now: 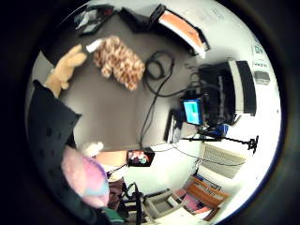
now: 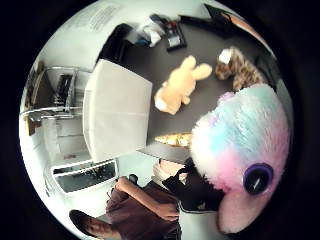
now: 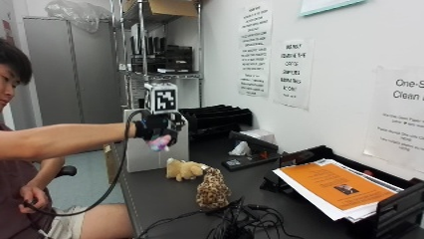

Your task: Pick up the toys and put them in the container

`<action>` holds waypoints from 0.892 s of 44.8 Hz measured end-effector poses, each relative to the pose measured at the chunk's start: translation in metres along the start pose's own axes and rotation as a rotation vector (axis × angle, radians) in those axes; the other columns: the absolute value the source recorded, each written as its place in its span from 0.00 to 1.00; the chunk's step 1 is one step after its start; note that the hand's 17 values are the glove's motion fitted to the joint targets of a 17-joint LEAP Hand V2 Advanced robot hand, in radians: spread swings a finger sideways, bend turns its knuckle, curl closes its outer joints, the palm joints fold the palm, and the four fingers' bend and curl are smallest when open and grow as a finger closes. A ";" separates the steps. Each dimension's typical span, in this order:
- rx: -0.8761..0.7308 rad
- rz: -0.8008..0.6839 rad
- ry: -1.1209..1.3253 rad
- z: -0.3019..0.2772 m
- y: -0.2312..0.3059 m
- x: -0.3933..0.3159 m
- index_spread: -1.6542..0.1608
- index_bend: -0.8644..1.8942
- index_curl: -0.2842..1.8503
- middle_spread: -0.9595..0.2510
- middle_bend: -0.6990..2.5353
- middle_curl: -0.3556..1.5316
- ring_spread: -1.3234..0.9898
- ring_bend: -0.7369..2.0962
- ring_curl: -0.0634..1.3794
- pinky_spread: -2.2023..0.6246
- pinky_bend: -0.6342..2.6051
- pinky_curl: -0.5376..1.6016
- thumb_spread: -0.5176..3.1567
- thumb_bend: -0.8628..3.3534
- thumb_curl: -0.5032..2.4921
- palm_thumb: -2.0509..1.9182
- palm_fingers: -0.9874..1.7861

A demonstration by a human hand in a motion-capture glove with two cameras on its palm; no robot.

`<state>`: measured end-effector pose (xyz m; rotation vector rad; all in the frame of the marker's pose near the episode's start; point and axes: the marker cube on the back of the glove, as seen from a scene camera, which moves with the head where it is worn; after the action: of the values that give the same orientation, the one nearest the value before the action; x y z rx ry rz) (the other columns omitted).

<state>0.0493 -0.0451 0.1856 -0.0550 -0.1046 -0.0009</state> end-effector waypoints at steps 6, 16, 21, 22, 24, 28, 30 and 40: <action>0.071 -0.031 0.079 -0.067 -0.001 -0.012 0.78 0.68 0.44 0.59 0.61 0.59 0.42 0.77 0.47 0.65 0.52 0.49 0.36 0.22 0.37 0.63 0.77; 0.168 -0.093 0.132 -0.136 -0.017 -0.082 0.79 0.70 0.48 0.61 0.62 0.62 0.43 0.79 0.49 0.64 0.54 0.50 0.34 0.21 0.40 0.64 0.75; 0.185 -0.161 0.102 -0.148 -0.029 -0.133 0.79 0.70 0.50 0.62 0.63 0.62 0.43 0.79 0.50 0.64 0.54 0.51 0.33 0.21 0.41 0.64 0.75; 0.187 -0.180 0.100 -0.149 -0.031 -0.145 0.79 0.70 0.50 0.62 0.63 0.63 0.43 0.79 0.50 0.64 0.54 0.51 0.33 0.21 0.41 0.64 0.75; 0.188 -0.215 0.101 -0.149 -0.036 -0.169 0.79 0.70 0.50 0.62 0.63 0.63 0.43 0.79 0.50 0.64 0.54 0.51 0.33 0.21 0.42 0.64 0.74; 0.185 -0.278 0.102 -0.145 -0.046 -0.223 0.79 0.70 0.52 0.63 0.63 0.63 0.43 0.79 0.50 0.64 0.54 0.51 0.33 0.20 0.42 0.64 0.74; 0.183 -0.312 0.097 -0.142 -0.049 -0.251 0.79 0.70 0.52 0.63 0.63 0.64 0.43 0.79 0.50 0.64 0.55 0.51 0.32 0.20 0.43 0.64 0.74; 0.171 -0.518 0.103 -0.118 -0.045 -0.384 0.80 0.69 0.55 0.64 0.62 0.64 0.43 0.79 0.51 0.64 0.55 0.51 0.32 0.20 0.44 0.64 0.74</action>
<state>-0.3200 -0.0974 0.0305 0.1445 -0.0132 -0.5111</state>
